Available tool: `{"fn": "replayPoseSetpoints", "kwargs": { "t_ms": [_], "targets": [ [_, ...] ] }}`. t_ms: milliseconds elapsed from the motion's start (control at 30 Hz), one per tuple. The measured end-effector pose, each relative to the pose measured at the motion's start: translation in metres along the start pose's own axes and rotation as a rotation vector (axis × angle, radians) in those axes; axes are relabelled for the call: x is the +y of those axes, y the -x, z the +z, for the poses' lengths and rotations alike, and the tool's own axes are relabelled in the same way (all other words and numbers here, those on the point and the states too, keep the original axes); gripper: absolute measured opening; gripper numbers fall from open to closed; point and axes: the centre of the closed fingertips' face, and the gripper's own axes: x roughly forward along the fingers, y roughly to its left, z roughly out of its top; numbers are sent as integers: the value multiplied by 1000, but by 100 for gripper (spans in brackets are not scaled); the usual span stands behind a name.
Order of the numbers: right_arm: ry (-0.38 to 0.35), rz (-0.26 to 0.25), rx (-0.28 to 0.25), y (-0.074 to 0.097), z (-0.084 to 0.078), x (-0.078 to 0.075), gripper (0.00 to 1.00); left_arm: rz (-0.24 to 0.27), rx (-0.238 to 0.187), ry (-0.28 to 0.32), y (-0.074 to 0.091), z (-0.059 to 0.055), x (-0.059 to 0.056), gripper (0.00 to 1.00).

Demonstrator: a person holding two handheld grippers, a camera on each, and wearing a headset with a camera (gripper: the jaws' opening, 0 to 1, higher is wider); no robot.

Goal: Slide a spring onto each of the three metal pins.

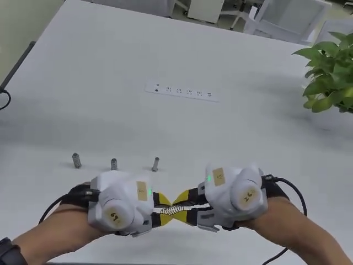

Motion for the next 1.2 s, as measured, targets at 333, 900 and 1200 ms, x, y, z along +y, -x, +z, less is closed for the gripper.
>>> {"fn": "replayPoseSetpoints", "kwargs": {
  "t_ms": [333, 900, 1200],
  "targets": [
    [-31, -17, -5, 1, -7, -4, 8, 54, -14, 72, 13, -7, 12, 9],
    [-76, -58, 44, -10, -22, -20, 8, 200, -79, 254, 52, -27, 45, 18],
    [-79, -60, 78, -18, -29, -37, 8, 275, -74, 318, 74, -49, 57, 23]
  ]
}}
